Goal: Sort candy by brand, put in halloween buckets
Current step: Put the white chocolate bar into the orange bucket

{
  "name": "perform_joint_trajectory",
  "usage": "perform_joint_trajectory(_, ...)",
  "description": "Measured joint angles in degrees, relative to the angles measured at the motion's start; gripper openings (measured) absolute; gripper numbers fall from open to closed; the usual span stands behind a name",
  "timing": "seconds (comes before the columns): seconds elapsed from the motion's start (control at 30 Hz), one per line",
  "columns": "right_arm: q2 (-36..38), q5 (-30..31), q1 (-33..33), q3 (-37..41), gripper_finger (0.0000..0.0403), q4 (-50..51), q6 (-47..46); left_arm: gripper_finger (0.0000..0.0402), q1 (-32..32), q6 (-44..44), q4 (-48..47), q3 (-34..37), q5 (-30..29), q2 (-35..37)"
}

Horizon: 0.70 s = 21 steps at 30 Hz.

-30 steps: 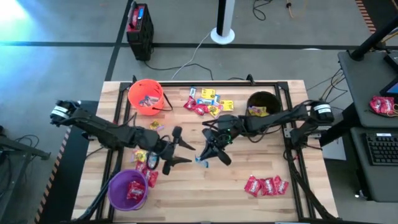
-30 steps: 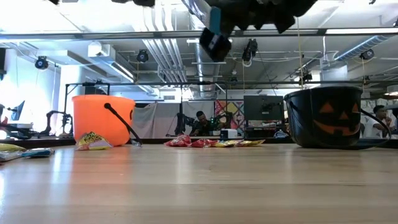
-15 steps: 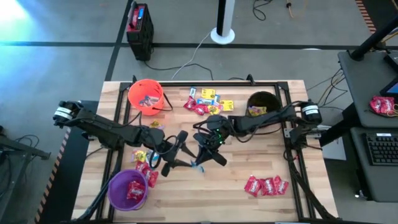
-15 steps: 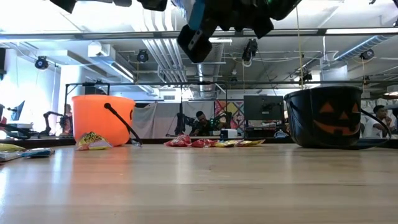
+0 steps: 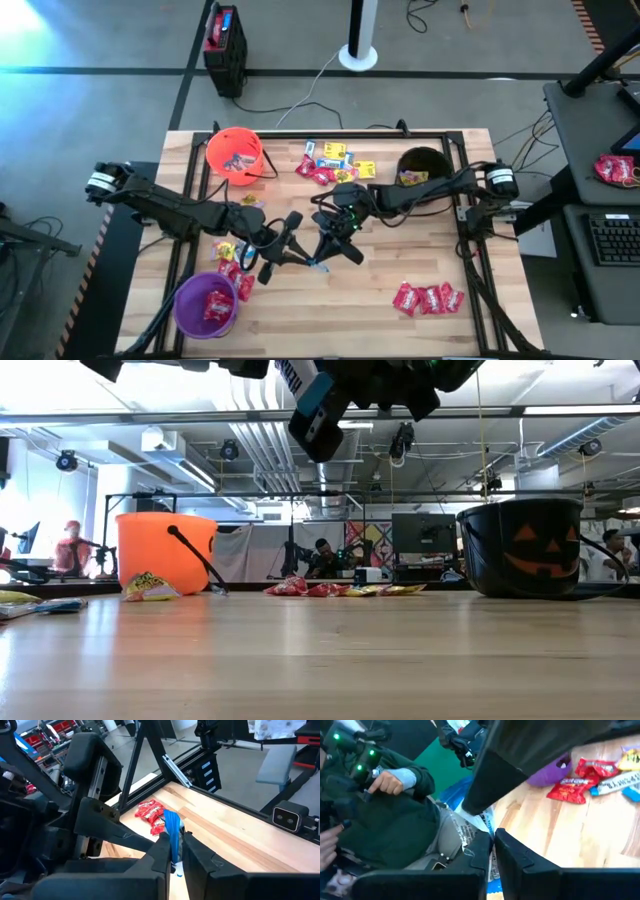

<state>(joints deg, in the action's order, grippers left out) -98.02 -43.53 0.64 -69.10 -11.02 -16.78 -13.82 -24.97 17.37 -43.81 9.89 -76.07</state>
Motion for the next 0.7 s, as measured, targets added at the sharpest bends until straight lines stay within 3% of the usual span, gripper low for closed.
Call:
perform_joint_trajectory(0.43,0.0,0.0,-2.5,0.0,0.0145,5.5,-2.2,0.0003,0.0,1.0,-2.8,0.0,-2.3,1.9)
perform_joint_trajectory(0.6,0.4,0.5,-4.7,0.0,0.0171,10.3,-2.9,0.0003,0.0,2.5,-8.7,0.0,-4.9,5.0)
perform_joint_trajectory(0.7,1.3,4.0,-6.1,0.0,0.0176,14.6,-2.8,0.0002,0.0,3.6,-13.9,0.0,-7.9,7.8)
